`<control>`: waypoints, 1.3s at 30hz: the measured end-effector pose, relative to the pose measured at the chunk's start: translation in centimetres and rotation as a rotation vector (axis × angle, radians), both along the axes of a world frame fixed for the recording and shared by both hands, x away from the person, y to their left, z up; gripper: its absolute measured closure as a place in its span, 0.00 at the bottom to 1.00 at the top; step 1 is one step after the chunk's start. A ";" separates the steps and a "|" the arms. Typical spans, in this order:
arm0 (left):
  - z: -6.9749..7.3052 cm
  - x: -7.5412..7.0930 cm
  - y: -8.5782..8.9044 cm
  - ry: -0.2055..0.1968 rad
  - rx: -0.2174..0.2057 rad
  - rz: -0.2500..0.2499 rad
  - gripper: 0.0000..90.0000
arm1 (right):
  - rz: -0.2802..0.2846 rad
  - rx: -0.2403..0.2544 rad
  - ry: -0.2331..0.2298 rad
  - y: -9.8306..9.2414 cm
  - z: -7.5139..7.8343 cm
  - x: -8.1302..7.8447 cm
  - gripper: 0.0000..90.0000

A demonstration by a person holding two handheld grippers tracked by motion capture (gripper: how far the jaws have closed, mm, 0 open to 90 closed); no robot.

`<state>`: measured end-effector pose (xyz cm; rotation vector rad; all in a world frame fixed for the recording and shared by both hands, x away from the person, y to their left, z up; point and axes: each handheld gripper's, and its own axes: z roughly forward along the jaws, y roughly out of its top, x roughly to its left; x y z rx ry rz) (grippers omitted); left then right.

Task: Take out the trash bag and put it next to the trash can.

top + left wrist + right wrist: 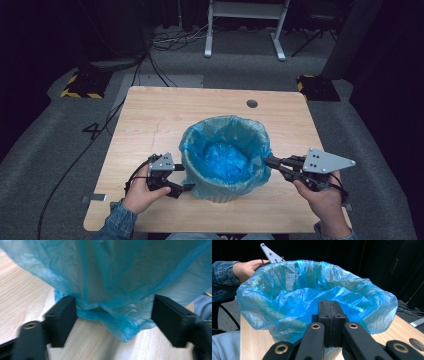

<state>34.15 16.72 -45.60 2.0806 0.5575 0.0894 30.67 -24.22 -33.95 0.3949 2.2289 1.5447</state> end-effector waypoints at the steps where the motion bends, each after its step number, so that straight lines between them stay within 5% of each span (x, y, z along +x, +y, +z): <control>1: 0.1 0.0 0.0 -0.005 -0.006 -0.002 0.36 | 0.000 0.000 0.001 0.0 0.0 0.0 1.00; 5: 0.7 -0.2 0.5 -0.039 0.001 -0.001 0.73 | -0.006 -0.001 0.004 -0.2 0.0 -0.1 1.00; 11: 2.5 -1.4 1.0 -0.062 0.012 -0.016 0.93 | -0.008 -0.001 0.007 -0.5 0.0 -0.1 1.00; 18: 4.8 -2.8 1.3 -0.115 0.022 -0.050 0.98 | -0.013 -0.002 -0.010 -0.6 0.3 -0.5 1.00; 22: 5.8 -3.6 1.4 -0.111 0.031 -0.061 1.00 | -0.014 -0.007 -0.021 -0.8 0.5 -1.0 1.00; 39: 9.7 -5.3 3.2 -0.193 -0.100 -0.115 1.00 | -0.051 0.029 -0.077 -2.1 2.1 -1.9 1.00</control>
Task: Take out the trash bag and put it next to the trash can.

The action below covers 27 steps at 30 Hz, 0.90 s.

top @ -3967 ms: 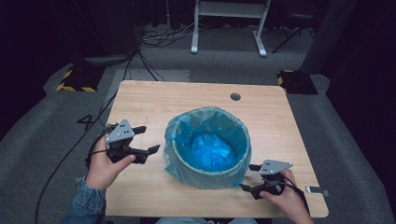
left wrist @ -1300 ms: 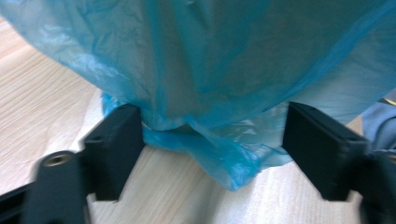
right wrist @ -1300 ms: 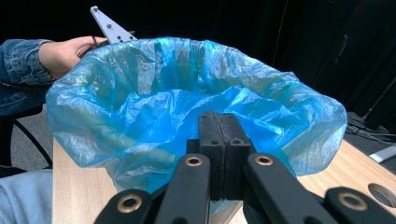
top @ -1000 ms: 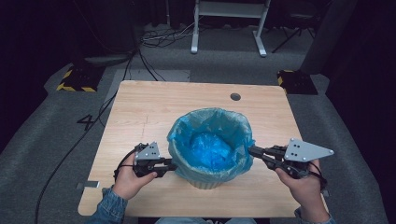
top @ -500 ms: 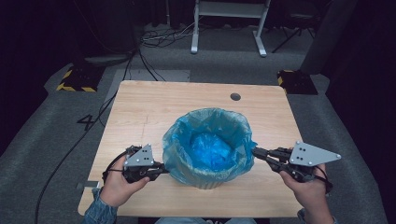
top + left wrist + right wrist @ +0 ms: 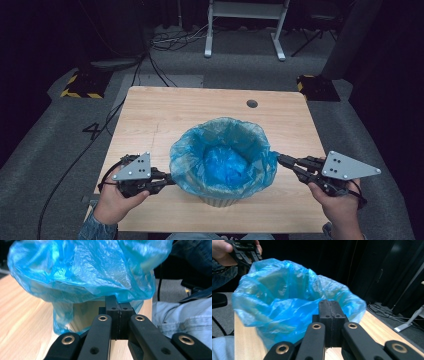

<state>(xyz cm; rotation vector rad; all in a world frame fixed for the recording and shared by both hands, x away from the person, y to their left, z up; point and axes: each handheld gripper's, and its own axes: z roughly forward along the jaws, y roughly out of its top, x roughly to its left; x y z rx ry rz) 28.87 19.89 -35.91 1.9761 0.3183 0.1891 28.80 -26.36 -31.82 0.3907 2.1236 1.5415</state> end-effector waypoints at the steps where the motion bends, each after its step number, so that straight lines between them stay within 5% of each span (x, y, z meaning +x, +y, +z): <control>1: 0.2 0.0 0.1 -0.001 -0.014 -0.002 1.00 | -0.002 0.004 -0.004 -0.1 0.1 0.0 1.00; 8: 1.2 0.1 0.8 0.004 -0.092 -0.027 1.00 | -0.028 0.035 -0.013 -0.5 0.4 0.5 1.00; 17: 1.8 0.7 1.0 -0.028 -0.167 0.031 0.92 | -0.056 0.067 -0.023 -0.3 0.6 1.5 1.00; 23: 2.7 0.9 -0.4 -0.073 -0.133 0.053 0.92 | -0.008 0.039 -0.035 1.4 0.9 1.6 1.00; 27: 3.0 1.2 -0.9 -0.082 -0.112 0.081 0.93 | -0.025 0.019 -0.041 1.4 0.7 1.8 0.93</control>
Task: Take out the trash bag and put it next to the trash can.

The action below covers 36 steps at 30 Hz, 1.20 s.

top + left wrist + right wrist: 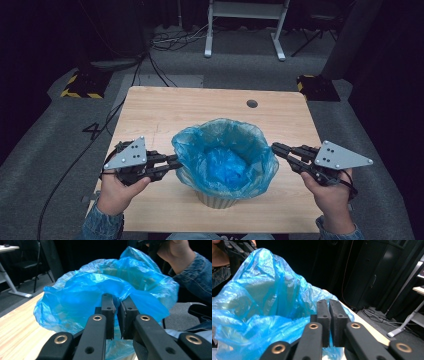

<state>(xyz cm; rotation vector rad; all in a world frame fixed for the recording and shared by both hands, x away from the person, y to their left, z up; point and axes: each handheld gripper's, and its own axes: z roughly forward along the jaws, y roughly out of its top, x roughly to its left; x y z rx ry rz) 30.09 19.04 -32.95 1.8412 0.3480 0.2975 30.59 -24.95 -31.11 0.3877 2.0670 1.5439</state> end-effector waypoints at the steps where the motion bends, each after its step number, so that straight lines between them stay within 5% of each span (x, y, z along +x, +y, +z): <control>1: 0.1 0.1 -0.1 -0.005 0.016 0.014 0.93 | -0.004 -0.004 0.010 -0.1 -0.1 0.1 0.89; 5: 0.0 0.5 -0.3 -0.026 0.063 0.073 0.88 | -0.051 -0.056 0.035 -0.6 -0.8 0.3 0.61; 9: -0.5 0.9 0.0 -0.051 0.093 0.160 0.53 | -0.087 -0.041 0.038 -2.1 -1.4 -0.2 0.48; 13: -0.8 1.3 0.5 -0.018 0.098 0.194 0.38 | -0.097 -0.064 0.097 -3.3 -1.9 -0.3 0.41; 24: -0.8 2.2 -0.2 0.006 0.104 0.168 0.41 | -0.078 -0.132 0.202 -5.4 -4.2 -1.2 0.33; 31: -0.8 2.6 -0.8 0.006 0.111 0.157 0.42 | -0.049 -0.213 0.227 -3.2 -6.4 -0.5 0.24; 36: -0.8 2.9 -1.4 0.007 0.121 0.118 0.59 | -0.003 -0.238 0.266 -1.0 -7.8 0.4 0.28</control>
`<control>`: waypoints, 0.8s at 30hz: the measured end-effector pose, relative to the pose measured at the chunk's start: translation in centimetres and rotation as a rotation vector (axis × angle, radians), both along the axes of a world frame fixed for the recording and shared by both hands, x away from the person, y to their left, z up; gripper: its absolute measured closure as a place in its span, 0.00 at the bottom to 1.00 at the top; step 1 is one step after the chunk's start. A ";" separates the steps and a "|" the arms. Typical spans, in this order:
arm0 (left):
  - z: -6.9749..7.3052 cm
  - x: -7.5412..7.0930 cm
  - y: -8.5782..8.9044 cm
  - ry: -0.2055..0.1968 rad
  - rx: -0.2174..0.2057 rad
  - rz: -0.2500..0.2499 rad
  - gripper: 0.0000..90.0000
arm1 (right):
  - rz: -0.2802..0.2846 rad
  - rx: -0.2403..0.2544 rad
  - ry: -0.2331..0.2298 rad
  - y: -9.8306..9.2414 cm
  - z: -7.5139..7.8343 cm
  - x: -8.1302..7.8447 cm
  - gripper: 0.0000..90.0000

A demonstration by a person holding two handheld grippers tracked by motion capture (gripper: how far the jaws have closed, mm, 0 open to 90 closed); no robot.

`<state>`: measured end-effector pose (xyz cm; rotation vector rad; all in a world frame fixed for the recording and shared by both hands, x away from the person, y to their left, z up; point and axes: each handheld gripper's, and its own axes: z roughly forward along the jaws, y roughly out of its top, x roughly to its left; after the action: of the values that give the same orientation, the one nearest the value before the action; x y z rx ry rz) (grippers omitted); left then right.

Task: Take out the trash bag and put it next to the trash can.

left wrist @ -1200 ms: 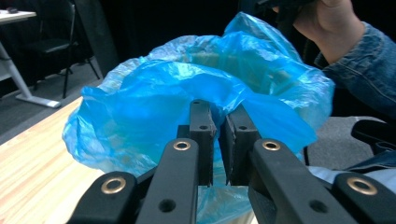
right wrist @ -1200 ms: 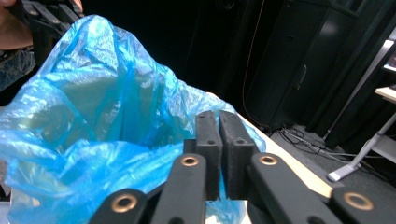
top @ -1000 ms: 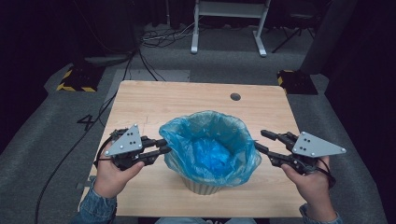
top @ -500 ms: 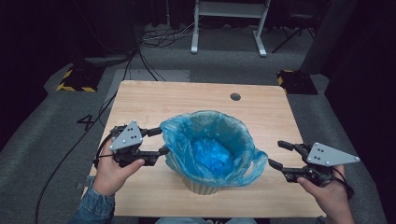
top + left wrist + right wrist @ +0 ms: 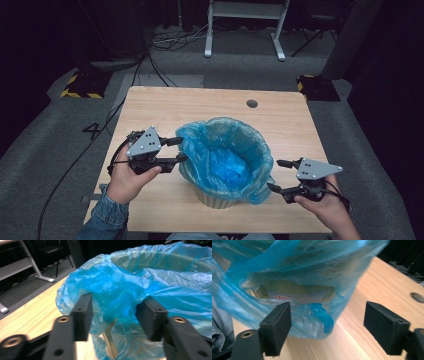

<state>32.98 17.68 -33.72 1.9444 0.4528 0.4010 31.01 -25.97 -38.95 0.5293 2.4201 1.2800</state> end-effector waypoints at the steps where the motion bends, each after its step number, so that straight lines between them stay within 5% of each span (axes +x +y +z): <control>1: 0.0 0.0 -0.1 0.005 0.007 -0.013 0.65 | 0.005 0.003 -0.001 0.3 -0.1 0.2 0.31; 6: 0.1 0.0 -0.6 0.012 0.035 -0.041 0.90 | 0.059 0.045 0.003 1.1 0.6 0.4 0.83; 9: 0.4 -0.1 -0.9 0.012 0.034 -0.055 0.97 | 0.069 0.058 0.008 1.1 1.4 0.3 1.00; 17: 1.7 -0.6 -1.3 -0.020 0.014 -0.075 1.00 | 0.042 0.119 -0.046 -0.1 3.4 -0.4 1.00; 21: 2.2 -0.6 -1.5 -0.033 0.010 -0.082 1.00 | 0.035 0.090 -0.033 -0.5 3.6 -0.6 0.63; 24: 2.5 -0.6 -1.9 -0.042 0.010 -0.087 1.00 | 0.021 0.040 -0.085 -0.2 3.6 -0.8 0.46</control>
<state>32.39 15.80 -31.21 1.9537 0.3389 0.3879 30.19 -26.16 -35.33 0.4518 2.3408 1.3350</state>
